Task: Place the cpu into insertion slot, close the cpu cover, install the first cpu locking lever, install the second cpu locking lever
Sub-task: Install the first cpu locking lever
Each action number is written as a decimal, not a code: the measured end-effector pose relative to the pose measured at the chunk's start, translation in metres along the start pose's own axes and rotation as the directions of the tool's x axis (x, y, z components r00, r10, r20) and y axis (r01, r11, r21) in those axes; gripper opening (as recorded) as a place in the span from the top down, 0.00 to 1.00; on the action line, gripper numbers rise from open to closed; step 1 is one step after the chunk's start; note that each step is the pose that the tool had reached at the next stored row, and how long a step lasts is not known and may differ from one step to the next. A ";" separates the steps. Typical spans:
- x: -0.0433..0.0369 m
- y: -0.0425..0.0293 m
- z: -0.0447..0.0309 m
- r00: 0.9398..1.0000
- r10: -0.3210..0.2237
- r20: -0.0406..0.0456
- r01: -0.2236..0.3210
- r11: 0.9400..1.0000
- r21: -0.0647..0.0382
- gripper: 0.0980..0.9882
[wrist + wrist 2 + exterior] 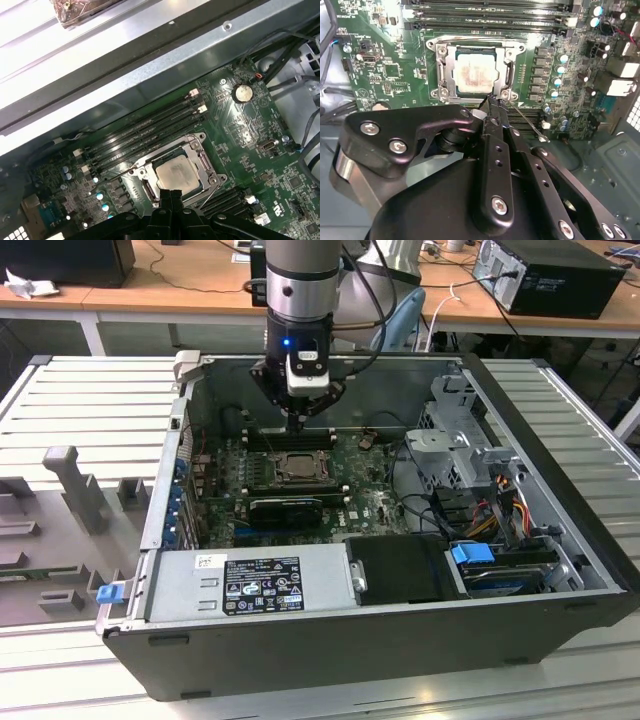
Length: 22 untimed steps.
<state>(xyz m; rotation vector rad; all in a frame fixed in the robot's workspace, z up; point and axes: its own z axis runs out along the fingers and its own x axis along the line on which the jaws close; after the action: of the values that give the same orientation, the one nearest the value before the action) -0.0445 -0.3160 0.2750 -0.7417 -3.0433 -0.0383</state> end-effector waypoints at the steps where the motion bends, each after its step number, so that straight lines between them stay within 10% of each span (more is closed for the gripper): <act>1: 0.0000 0.0000 0.0000 1.000 -0.012 0.000 0.012 1.000 0.000 0.99; 22: 0.0062 -0.0032 0.0017 0.984 -0.176 0.001 0.176 0.984 0.002 0.99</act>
<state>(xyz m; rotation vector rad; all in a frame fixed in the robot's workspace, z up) -0.0516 -0.3160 0.2732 -0.4704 -3.1002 -0.0365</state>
